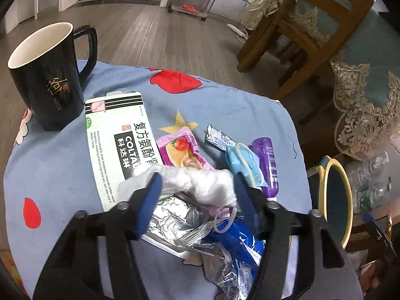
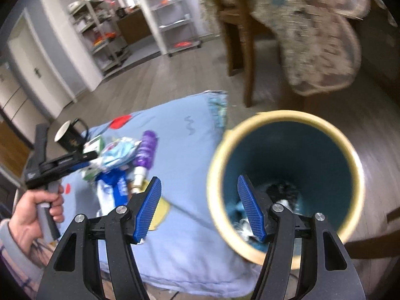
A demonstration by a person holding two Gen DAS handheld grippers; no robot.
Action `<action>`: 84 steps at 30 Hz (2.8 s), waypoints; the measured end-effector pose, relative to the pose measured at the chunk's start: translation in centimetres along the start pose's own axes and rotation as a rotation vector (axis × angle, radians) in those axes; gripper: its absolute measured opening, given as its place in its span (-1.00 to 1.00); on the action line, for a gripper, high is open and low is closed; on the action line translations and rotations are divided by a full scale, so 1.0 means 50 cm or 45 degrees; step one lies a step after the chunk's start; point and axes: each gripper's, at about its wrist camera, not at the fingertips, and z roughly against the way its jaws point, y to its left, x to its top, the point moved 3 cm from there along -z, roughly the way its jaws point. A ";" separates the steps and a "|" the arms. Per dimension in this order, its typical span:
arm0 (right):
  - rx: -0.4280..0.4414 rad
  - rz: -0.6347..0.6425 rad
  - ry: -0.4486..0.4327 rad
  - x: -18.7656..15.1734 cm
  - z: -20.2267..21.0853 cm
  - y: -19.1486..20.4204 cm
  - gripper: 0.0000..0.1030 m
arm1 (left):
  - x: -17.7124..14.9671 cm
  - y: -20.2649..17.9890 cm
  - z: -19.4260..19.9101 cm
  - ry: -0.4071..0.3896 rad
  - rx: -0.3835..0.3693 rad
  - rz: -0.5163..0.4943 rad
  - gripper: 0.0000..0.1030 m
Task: Collect trash
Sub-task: 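Grasp the white tissue with the left gripper while the right gripper returns to the pile, then grasp the light-blue face mask with the right gripper, then carry the tissue in the left gripper and mask in the right over the bin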
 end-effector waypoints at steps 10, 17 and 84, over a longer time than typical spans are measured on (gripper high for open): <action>0.105 0.120 0.079 0.025 -0.085 0.128 0.26 | -0.019 -0.017 -0.047 0.083 -0.078 -0.021 0.06; 0.149 0.123 0.118 0.052 -0.142 0.183 0.26 | -0.018 -0.020 -0.035 0.086 -0.092 -0.039 -0.97; 0.250 0.016 -0.025 0.074 0.037 0.054 -0.91 | -0.024 -0.066 -0.038 0.062 0.090 -0.257 -0.70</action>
